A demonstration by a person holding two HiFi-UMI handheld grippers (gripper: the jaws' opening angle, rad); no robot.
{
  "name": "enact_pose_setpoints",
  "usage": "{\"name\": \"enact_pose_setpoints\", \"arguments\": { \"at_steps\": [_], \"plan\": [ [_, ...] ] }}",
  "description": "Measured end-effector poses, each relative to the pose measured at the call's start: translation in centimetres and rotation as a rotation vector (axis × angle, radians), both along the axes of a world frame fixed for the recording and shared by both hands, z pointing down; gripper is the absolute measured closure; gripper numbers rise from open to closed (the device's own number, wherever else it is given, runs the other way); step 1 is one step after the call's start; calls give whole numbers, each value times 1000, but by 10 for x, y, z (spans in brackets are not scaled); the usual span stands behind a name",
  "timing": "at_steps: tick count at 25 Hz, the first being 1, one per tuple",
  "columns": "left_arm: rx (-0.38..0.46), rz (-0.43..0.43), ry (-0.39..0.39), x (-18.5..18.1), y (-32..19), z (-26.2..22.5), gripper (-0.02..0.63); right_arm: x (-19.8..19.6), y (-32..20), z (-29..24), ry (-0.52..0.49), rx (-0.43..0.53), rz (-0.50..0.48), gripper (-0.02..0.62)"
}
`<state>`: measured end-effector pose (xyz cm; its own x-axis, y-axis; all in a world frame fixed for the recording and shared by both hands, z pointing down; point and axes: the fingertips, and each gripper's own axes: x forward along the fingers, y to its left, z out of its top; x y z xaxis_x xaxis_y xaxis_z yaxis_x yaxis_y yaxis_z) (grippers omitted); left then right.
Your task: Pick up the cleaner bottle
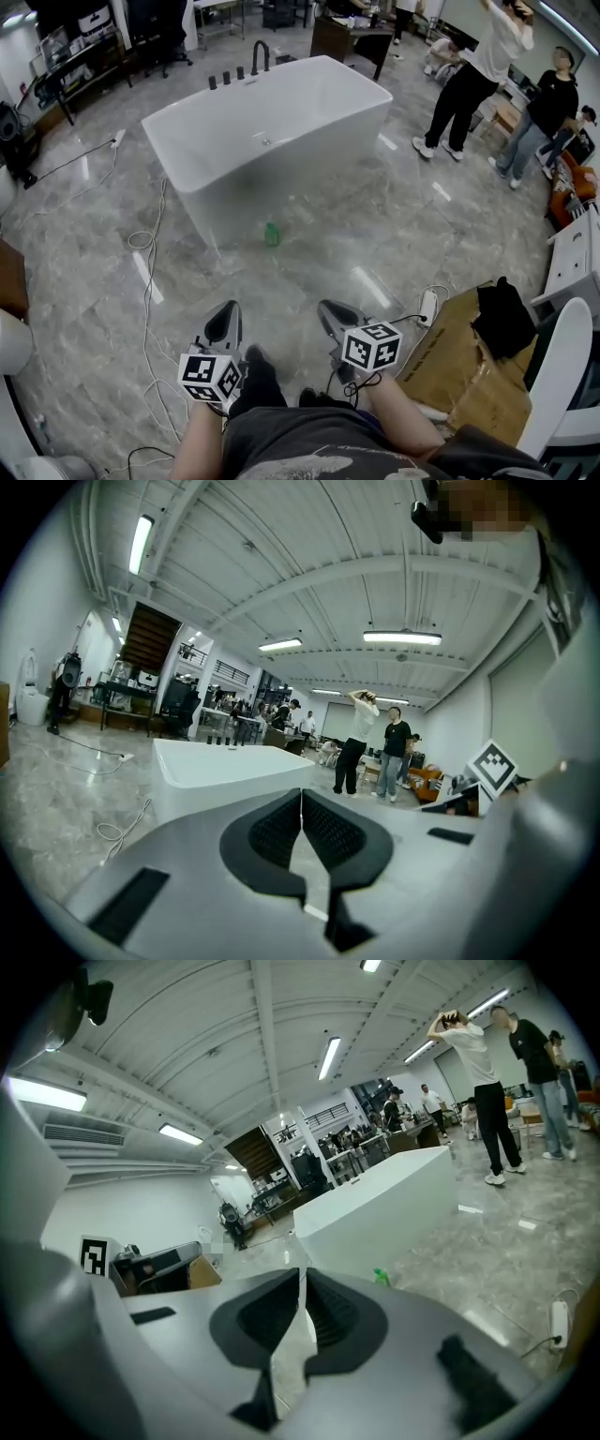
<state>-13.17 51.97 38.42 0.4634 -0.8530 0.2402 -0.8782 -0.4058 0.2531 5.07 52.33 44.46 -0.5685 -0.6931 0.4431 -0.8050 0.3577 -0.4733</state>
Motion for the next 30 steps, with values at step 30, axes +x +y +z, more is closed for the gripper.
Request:
{"name": "enact_pose_setpoints", "arguments": {
  "at_steps": [30],
  "plan": [
    [-90, 152, 52, -70, -219, 44, 591, -13, -188, 13, 114, -73, 231, 557]
  ]
}}
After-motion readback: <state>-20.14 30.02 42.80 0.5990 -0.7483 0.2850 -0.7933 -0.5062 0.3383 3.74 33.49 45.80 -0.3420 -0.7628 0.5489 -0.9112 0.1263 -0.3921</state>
